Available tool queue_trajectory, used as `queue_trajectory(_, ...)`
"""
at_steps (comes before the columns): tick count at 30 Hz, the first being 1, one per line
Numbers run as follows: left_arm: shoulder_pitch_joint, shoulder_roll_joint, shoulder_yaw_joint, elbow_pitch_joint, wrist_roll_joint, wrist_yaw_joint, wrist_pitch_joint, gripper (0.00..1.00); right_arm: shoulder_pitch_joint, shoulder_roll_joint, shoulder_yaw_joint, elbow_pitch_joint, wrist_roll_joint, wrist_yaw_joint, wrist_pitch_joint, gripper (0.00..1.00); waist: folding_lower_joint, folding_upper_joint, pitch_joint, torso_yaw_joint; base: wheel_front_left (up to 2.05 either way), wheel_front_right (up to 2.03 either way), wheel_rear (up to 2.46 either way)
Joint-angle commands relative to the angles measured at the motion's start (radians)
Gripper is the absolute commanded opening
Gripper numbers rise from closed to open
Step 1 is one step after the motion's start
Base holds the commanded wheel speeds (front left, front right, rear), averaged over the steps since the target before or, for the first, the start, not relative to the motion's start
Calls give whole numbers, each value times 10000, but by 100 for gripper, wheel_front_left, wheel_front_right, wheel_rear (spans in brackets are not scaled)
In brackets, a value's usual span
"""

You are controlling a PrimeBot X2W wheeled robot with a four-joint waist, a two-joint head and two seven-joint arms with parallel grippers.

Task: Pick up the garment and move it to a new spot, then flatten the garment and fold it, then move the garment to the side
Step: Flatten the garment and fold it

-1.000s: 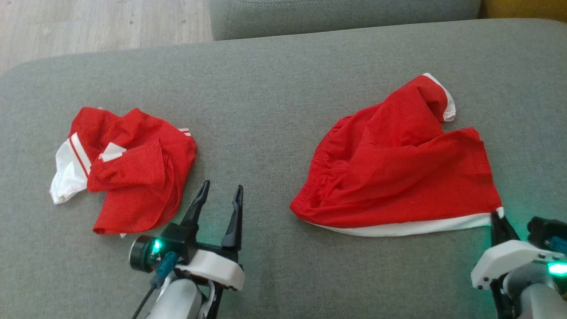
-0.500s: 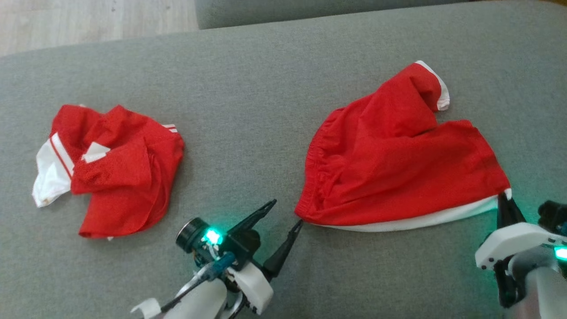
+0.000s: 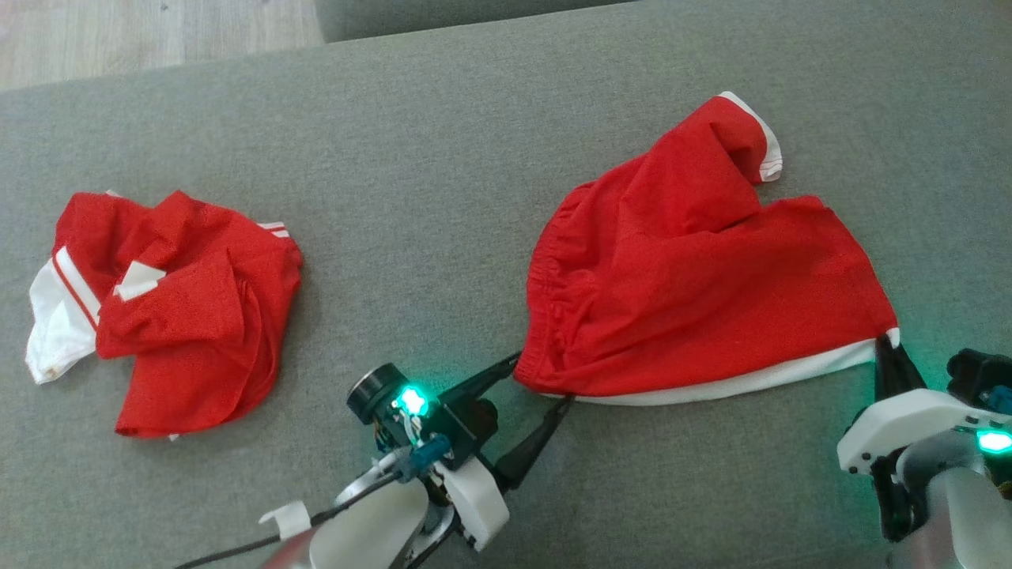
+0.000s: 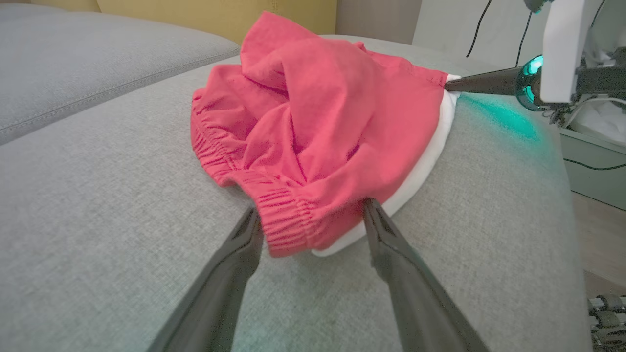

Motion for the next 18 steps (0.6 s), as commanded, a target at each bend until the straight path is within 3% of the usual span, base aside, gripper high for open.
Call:
queue_trajectory(1,-390,34,68,-140,-89,19,-139,100,-290,-81,252,-231,64,-7,-126,0,-1,0,4,-22,0,0,0)
queue_trajectory(16,-712,27,-583,515,-469,18,-238,100,-432,-81,423,-112,145,-7,-223,0,-1,0,42,-125,0,0,0)
queue_trajectory(17,-733,15,-616,564,-497,18,-237,94,-439,-81,438,-108,149,-7,-228,0,-1,0,43,-134,0,0,0)
queue_trajectory(18,-752,4,-649,611,-522,18,-238,77,-442,-81,448,-103,152,-7,-234,0,-1,0,35,-140,0,0,0)
